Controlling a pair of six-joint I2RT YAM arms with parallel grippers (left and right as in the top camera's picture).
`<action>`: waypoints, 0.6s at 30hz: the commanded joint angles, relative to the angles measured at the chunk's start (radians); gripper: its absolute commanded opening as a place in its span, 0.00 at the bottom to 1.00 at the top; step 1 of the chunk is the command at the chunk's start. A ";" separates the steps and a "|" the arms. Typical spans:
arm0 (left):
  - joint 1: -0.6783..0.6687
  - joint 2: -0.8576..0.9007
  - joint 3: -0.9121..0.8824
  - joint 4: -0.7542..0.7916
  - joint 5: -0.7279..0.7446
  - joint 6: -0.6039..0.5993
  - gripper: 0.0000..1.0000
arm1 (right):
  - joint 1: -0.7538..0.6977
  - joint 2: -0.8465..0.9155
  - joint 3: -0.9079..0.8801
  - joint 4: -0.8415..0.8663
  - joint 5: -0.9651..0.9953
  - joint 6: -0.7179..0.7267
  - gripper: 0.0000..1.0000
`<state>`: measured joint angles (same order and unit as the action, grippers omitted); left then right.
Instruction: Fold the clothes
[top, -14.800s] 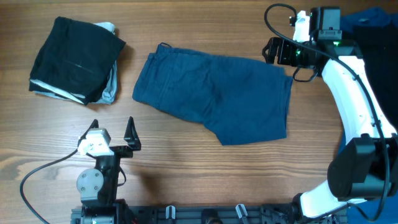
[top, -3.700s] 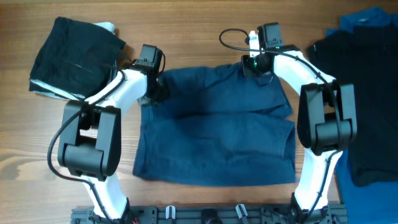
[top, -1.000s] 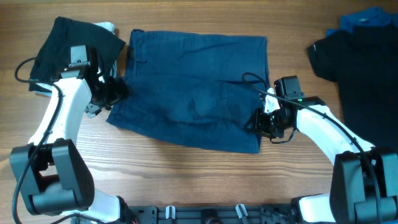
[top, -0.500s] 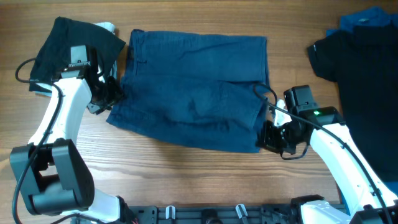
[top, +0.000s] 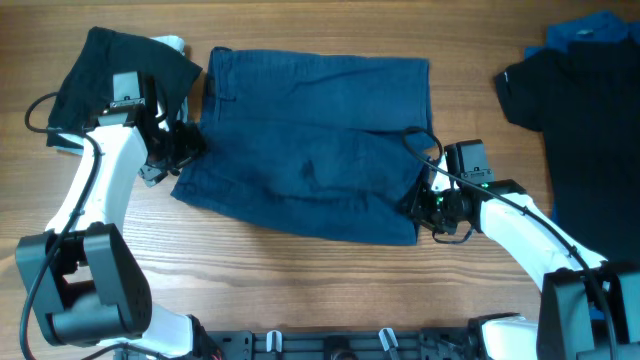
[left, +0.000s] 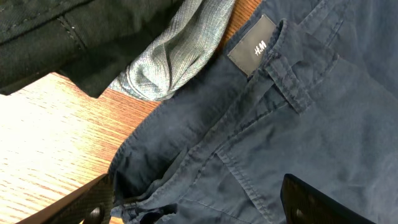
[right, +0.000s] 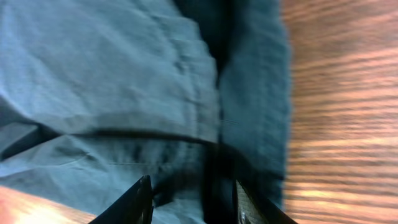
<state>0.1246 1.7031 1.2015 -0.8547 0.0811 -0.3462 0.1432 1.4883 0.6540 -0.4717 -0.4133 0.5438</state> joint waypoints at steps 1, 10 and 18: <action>0.003 -0.013 -0.006 0.003 0.016 0.002 0.86 | 0.005 0.009 -0.008 0.007 -0.033 0.006 0.42; 0.003 -0.013 -0.006 0.003 0.016 0.002 0.85 | 0.005 0.012 -0.008 0.009 0.017 0.052 0.43; 0.003 -0.013 -0.006 0.003 0.016 0.002 0.86 | 0.005 0.012 -0.008 0.093 -0.037 0.085 0.04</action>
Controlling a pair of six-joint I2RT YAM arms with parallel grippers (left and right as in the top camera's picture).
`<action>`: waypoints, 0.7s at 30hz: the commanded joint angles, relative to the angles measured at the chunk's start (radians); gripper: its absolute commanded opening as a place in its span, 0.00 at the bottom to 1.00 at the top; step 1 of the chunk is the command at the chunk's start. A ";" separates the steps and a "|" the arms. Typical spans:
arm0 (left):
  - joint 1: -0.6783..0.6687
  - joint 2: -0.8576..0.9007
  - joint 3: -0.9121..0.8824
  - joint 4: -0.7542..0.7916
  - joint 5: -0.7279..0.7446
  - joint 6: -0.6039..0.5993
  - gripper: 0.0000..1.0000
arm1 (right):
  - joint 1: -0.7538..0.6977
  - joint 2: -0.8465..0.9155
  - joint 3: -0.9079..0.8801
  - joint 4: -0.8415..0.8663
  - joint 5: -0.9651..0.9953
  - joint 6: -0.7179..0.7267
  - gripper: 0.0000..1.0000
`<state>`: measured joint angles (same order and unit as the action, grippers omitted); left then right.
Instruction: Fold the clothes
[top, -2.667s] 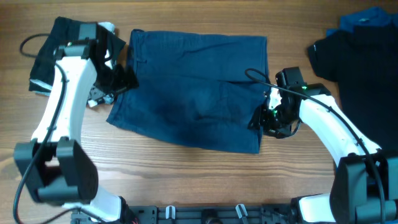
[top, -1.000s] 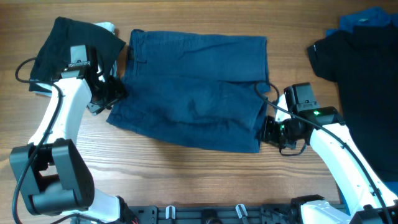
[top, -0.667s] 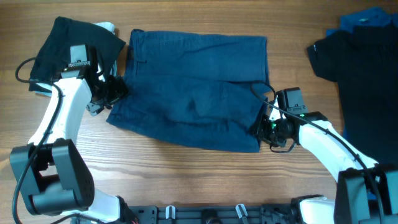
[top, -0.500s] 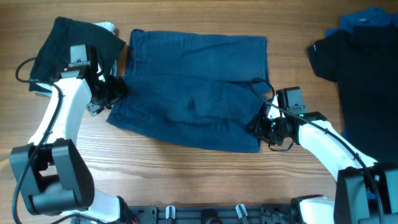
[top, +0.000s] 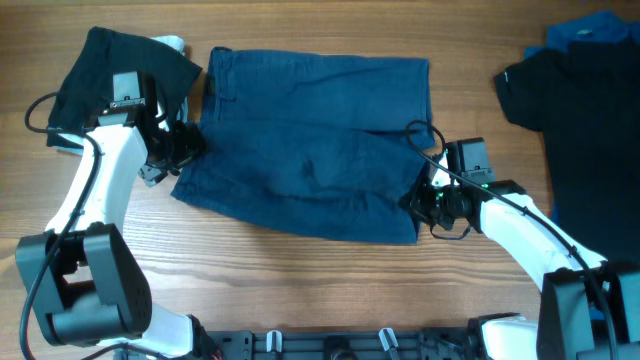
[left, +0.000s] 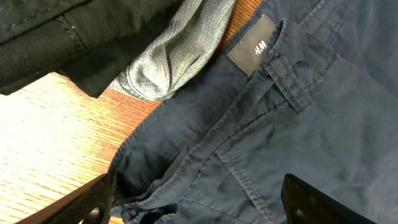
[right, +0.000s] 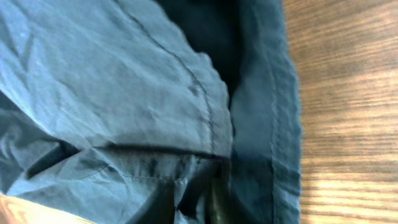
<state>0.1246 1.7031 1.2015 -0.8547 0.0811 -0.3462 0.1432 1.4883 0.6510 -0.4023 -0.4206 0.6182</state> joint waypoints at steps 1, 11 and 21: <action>0.003 -0.013 -0.006 0.003 0.016 0.002 0.86 | 0.005 0.011 -0.005 0.042 -0.031 0.009 0.04; 0.003 -0.013 -0.006 -0.016 0.016 0.001 0.84 | 0.005 -0.149 -0.001 -0.319 -0.201 -0.204 0.04; 0.003 -0.013 -0.006 -0.011 0.016 0.001 0.84 | 0.005 -0.157 -0.061 -0.402 -0.082 -0.148 0.04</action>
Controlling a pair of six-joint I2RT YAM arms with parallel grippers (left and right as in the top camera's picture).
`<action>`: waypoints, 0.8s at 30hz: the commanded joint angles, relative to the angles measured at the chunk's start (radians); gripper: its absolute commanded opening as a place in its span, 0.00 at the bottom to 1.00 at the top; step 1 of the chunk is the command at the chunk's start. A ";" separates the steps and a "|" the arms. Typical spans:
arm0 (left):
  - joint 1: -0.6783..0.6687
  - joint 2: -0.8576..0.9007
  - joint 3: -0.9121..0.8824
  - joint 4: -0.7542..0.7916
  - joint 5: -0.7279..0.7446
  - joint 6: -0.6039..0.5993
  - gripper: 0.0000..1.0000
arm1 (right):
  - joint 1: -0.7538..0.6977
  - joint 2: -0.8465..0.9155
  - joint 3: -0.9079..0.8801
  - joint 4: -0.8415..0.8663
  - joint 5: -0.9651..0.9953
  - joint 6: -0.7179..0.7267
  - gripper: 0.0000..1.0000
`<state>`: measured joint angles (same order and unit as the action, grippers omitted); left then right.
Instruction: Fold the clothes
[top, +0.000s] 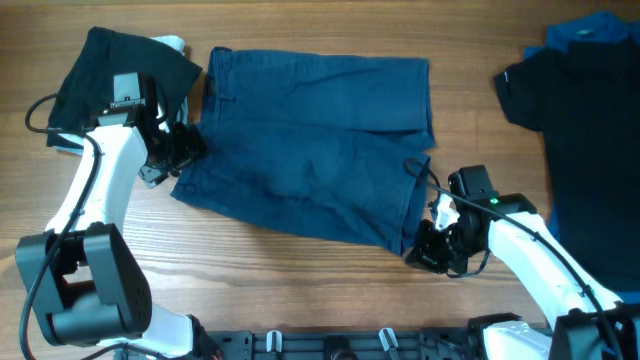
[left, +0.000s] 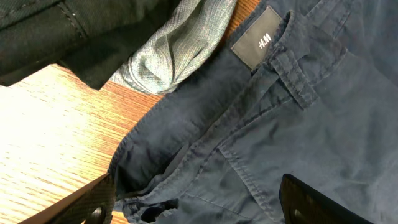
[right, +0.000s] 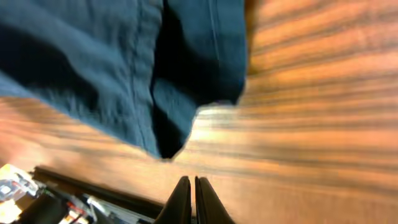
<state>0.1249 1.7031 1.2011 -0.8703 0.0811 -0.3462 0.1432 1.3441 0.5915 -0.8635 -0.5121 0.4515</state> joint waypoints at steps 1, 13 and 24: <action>0.003 -0.013 -0.006 0.004 0.016 0.001 0.84 | 0.005 -0.013 0.013 0.091 -0.007 0.021 0.04; 0.003 -0.013 -0.006 0.000 0.016 0.001 0.86 | 0.005 0.005 0.053 0.245 0.131 0.024 0.39; 0.003 -0.013 -0.006 0.000 0.016 0.001 0.87 | 0.005 0.230 0.053 0.439 0.127 0.016 0.34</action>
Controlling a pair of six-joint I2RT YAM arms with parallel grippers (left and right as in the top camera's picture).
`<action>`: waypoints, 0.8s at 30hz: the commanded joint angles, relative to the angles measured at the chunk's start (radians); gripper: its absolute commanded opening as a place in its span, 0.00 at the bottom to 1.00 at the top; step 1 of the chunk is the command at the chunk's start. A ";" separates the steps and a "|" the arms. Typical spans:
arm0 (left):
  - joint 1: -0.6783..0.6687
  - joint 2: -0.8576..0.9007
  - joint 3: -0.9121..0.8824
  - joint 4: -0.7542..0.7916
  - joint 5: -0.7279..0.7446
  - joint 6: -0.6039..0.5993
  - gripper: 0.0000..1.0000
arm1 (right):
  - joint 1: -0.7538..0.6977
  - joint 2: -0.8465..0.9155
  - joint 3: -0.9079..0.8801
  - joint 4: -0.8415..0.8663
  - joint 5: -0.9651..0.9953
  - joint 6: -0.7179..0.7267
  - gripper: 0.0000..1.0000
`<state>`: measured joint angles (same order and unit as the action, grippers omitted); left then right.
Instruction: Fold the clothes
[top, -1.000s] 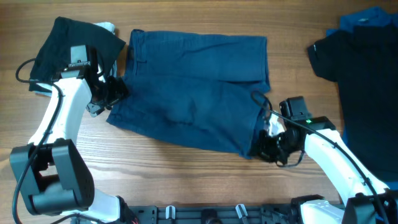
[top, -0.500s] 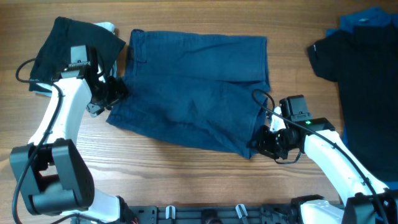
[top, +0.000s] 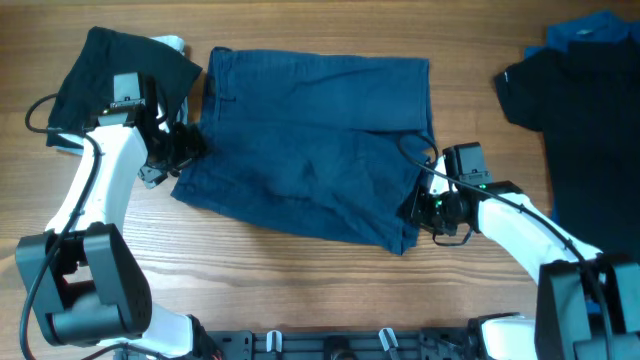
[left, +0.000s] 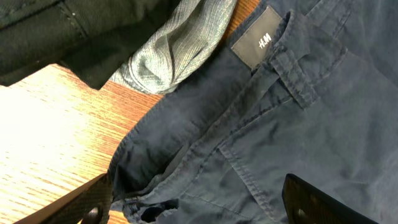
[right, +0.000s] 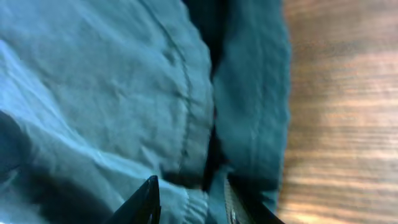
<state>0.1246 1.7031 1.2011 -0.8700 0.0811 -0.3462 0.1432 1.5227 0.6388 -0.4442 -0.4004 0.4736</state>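
Observation:
Navy shorts (top: 310, 150) lie flat on the wooden table, one leg folded over the other. My left gripper (top: 178, 150) hangs over their left waistband corner. In the left wrist view it (left: 198, 186) is wide open, with the corner and the H&M label (left: 256, 45) below it. My right gripper (top: 422, 207) is at the right leg hem. The right wrist view shows it (right: 189, 186) open, its fingers (right: 151, 198) either side of a bunched bit of the hem (right: 249, 93).
A black garment (top: 110, 55) lies at the back left with a grey-green cloth (left: 174, 50) under its edge. A black shirt (top: 580, 110) and a blue cloth (top: 590, 30) lie at the right. Bare wood (top: 300, 285) runs along the front.
My right gripper was shut and empty over bare wood just off the shorts' lower right corner. Now it is back at the hem, open, with cloth between its fingers. The left gripper has not moved.
My right gripper stood open around the right leg hem, then lay close against it with its fingers hidden. Then it was shut and empty off the corner, which had shifted a little left. Now it straddles the hem again. My left gripper stayed open over the waistband corner throughout.

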 joint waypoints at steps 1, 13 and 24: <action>0.003 -0.013 -0.006 -0.001 0.016 0.001 0.88 | 0.005 0.062 0.006 0.025 0.015 -0.006 0.34; 0.003 -0.013 -0.006 -0.001 0.016 0.001 0.88 | 0.005 0.038 0.011 -0.081 -0.065 -0.028 0.37; 0.003 -0.013 -0.006 -0.001 0.016 0.001 0.88 | 0.006 0.038 0.009 -0.121 -0.212 -0.029 0.37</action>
<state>0.1246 1.7031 1.2011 -0.8707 0.0811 -0.3462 0.1432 1.5558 0.6605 -0.5800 -0.5552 0.4503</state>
